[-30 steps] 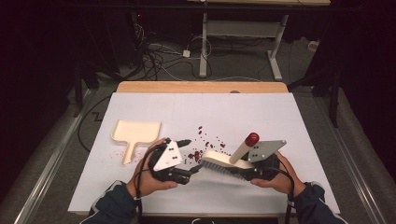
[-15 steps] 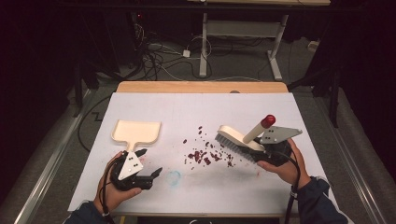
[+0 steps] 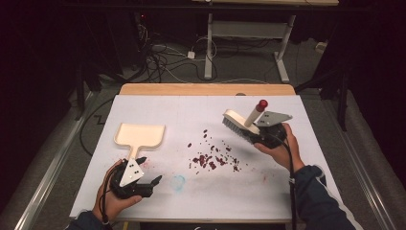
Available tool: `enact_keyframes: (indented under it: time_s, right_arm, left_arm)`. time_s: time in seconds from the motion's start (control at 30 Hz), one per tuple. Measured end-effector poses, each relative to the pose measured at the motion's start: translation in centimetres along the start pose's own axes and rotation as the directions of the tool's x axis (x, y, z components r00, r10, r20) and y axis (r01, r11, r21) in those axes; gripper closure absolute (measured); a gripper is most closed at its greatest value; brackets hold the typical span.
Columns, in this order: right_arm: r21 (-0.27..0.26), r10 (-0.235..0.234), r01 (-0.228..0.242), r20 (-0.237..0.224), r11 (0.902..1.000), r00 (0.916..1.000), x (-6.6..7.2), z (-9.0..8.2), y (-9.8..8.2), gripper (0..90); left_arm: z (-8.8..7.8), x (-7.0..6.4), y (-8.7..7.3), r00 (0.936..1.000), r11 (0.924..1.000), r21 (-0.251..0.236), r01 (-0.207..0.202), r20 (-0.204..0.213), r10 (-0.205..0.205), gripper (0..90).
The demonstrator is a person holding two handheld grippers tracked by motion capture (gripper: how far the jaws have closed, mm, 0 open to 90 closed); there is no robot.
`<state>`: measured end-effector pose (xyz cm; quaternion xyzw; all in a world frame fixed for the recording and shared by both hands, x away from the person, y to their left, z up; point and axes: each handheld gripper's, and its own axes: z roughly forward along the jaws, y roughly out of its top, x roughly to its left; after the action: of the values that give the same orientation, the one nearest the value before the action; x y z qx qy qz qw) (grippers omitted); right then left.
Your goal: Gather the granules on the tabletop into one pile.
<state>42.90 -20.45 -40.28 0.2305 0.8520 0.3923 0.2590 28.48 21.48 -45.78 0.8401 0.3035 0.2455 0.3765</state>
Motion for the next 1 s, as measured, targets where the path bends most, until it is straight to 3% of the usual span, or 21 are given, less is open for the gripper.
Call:
enact_keyframes:
  time_s: [0.1,0.23,0.3,0.37,0.47,0.53,0.6,0.7,0.8,0.9,0.93,0.97,1.0]
  right_arm:
    - [0.032,-0.042,0.041,0.021,0.9986,0.9989,-0.2,3.0,0.7,67.7]
    - [0.078,-0.12,0.115,0.07,0.9903,0.9902,0.4,6.5,1.6,67.8]
    - [0.096,-0.154,0.147,0.08,0.9845,0.9847,0.9,7.8,1.9,67.7]
    - [0.09,-0.15,0.144,0.071,0.9855,0.9861,1.4,8.7,2.1,67.8]
    - [0.095,-0.185,0.178,0.067,0.9795,0.9805,2.4,9.5,2.6,67.8]
    - [0.097,-0.211,0.207,0.03,0.9735,0.9771,3.0,9.8,2.7,67.8]
    - [0.088,-0.209,0.21,-0.021,0.9736,0.9776,3.7,10.1,2.6,67.7]
    - [0.089,-0.242,0.246,-0.049,0.9652,0.9689,4.7,10.0,2.2,67.4]
    - [0.042,-0.25,0.255,-0.092,0.9661,0.9639,5.0,9.3,1.7,67.3]
    - [0.025,-0.286,0.292,-0.132,0.9561,0.9489,5.6,8.4,1.0,67.1]
    - [0.009,-0.321,0.326,-0.154,0.9454,0.9347,5.6,8.2,0.9,67.0]
    - [0.013,-0.306,0.312,-0.158,0.95,0.9388,5.9,7.8,0.6,67.0]
    - [0.004,-0.324,0.33,-0.174,0.9439,0.9297,6.0,7.5,0.4,67.0]
  left_arm:
    - [0.0,0.0,0.0,0.9998,0.9999,0.008,-0.014,-0.016,0.014,20.0]
    - [-0.2,-0.1,0.0,0.9991,0.9998,0.004,-0.018,-0.038,0.018,20.1]
    - [-0.1,-0.1,-0.1,0.9989,0.9997,0.013,-0.022,-0.041,0.022,20.1]
    - [-0.1,-0.1,-0.2,0.9989,0.9996,0.019,-0.021,-0.041,0.022,20.1]
    - [0.0,0.0,-0.3,0.9988,0.999,0.034,-0.028,-0.039,0.029,20.1]
    - [0.0,-0.1,-0.3,0.9991,0.9994,0.028,-0.02,-0.037,0.021,20.2]
    - [0.0,-0.1,-0.3,0.9992,0.9995,0.027,-0.018,-0.036,0.019,20.2]
    - [-0.1,0.0,-0.3,0.9994,0.9995,0.027,-0.014,-0.032,0.015,20.2]
    - [-0.1,-0.1,-0.4,0.9996,0.9997,0.023,-0.013,-0.023,0.013,20.2]
    - [-0.1,-0.2,-0.4,0.9996,0.9997,0.021,-0.014,-0.023,0.014,20.2]
    - [-0.1,-0.2,-0.4,0.9996,0.9997,0.021,-0.014,-0.023,0.014,20.3]
    - [-0.1,-0.1,-0.4,0.9997,0.9997,0.02,-0.013,-0.021,0.013,20.2]
    - [-0.1,-0.1,-0.4,0.9997,0.9997,0.02,-0.013,-0.022,0.013,20.3]
